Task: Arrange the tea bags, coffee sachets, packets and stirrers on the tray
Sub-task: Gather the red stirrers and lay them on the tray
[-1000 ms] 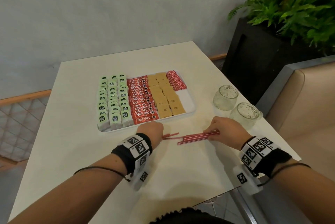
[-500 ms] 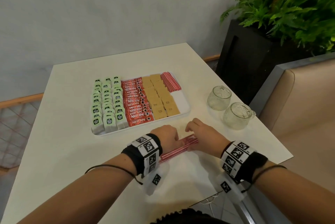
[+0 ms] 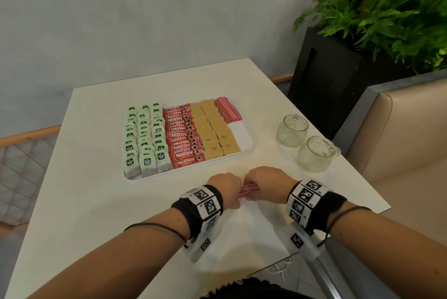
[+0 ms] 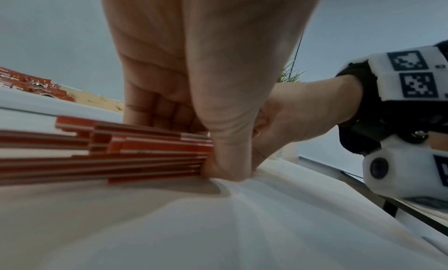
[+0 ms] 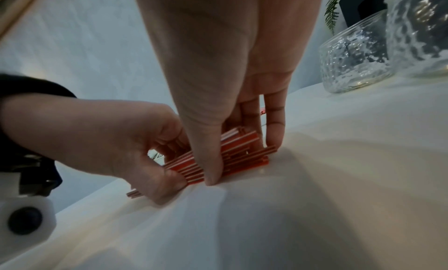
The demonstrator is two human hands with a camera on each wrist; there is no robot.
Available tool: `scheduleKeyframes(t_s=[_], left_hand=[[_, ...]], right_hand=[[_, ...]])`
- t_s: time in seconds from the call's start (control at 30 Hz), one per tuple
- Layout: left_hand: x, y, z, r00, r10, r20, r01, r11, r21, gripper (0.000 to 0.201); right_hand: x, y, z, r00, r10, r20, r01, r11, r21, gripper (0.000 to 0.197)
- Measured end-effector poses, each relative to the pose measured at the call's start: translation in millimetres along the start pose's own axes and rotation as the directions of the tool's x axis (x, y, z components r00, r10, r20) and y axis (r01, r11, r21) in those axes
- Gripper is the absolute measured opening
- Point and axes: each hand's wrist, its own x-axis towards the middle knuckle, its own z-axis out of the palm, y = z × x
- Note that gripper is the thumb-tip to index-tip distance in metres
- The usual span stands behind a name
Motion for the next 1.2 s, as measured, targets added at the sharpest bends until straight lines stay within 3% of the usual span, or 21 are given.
scheduleKeyframes(t_s=[0.37, 0.53, 0.6, 0.67, 0.73, 0.8, 0.83, 0.9, 0.97, 1.03, 1.1, 1.2], left_hand=[[0.3, -4.6, 12.8, 0.999, 0.027, -0.027, -0.030, 0.992, -0.126, 0.029], [-4.4, -7.5, 10.3, 0.997, 0.049, 0.058, -0.037, 0.979, -0.201, 0.032], [-9.0, -9.7, 1.2, 0.992, 0.069, 0.105, -0.036, 0.957, -0.289, 0.030], [-12.2, -13.4, -8.6, 0.990, 0.079, 0.115, -0.018, 0.891, -0.454, 0.021], [-14.1, -18.8, -19.1, 0.997, 0.055, 0.051, -0.009, 0.757, -0.654, 0.020], [-12.1, -26.2, -28.7, 0.999, 0.010, -0.031, -0.031, 0.579, -0.815, 0.025], [-11.1, -28.3, -33.2, 0.997, -0.026, -0.067, -0.047, 0.467, -0.883, 0.025], [-9.7, -29.3, -42.1, 0.990, -0.115, -0.081, -0.066, 0.133, -0.989, 0.023], [-9.0, -27.1, -49.1, 0.984, -0.171, -0.050, -0.089, -0.225, -0.970, 0.024], [-8.8, -23.7, -54.0, 0.979, -0.204, -0.019, -0.110, -0.442, -0.890, 0.026], [-10.6, -21.0, -57.4, 0.979, -0.206, 0.001, -0.115, -0.550, -0.827, 0.026], [-11.7, -19.0, -60.2, 0.983, -0.185, 0.016, -0.105, -0.620, -0.777, 0.026]], right_hand=[[-0.6, -7.9, 3.2, 0.996, -0.004, 0.090, 0.007, 0.999, -0.041, 0.033], [-1.7, -3.4, -12.4, 0.986, -0.008, 0.168, -0.019, 0.987, 0.159, 0.009], [0.2, -1.8, -20.6, 0.990, -0.059, 0.125, 0.035, 0.982, 0.186, 0.012], [1.6, 3.0, -32.2, 0.997, -0.082, -0.013, 0.082, 0.946, 0.315, 0.014], [1.1, 9.6, -43.3, 0.970, -0.021, -0.242, 0.136, 0.871, 0.471, 0.035], [-0.8, 12.1, -51.5, 0.910, 0.054, -0.411, 0.200, 0.812, 0.549, 0.079], [-1.9, 11.1, -54.0, 0.896, 0.059, -0.441, 0.224, 0.796, 0.563, 0.103], [-5.7, 3.9, -56.7, 0.904, 0.001, -0.427, 0.261, 0.790, 0.555, 0.136], [-10.5, -6.7, -57.4, 0.909, -0.105, -0.403, 0.313, 0.810, 0.496, 0.145], [-13.5, -17.4, -57.9, 0.895, -0.188, -0.404, 0.358, 0.842, 0.403, 0.146], [-13.5, -24.8, -60.3, 0.882, -0.214, -0.420, 0.378, 0.853, 0.360, 0.143], [-10.6, -28.5, -66.4, 0.839, -0.213, -0.500, 0.393, 0.873, 0.288, 0.127]])
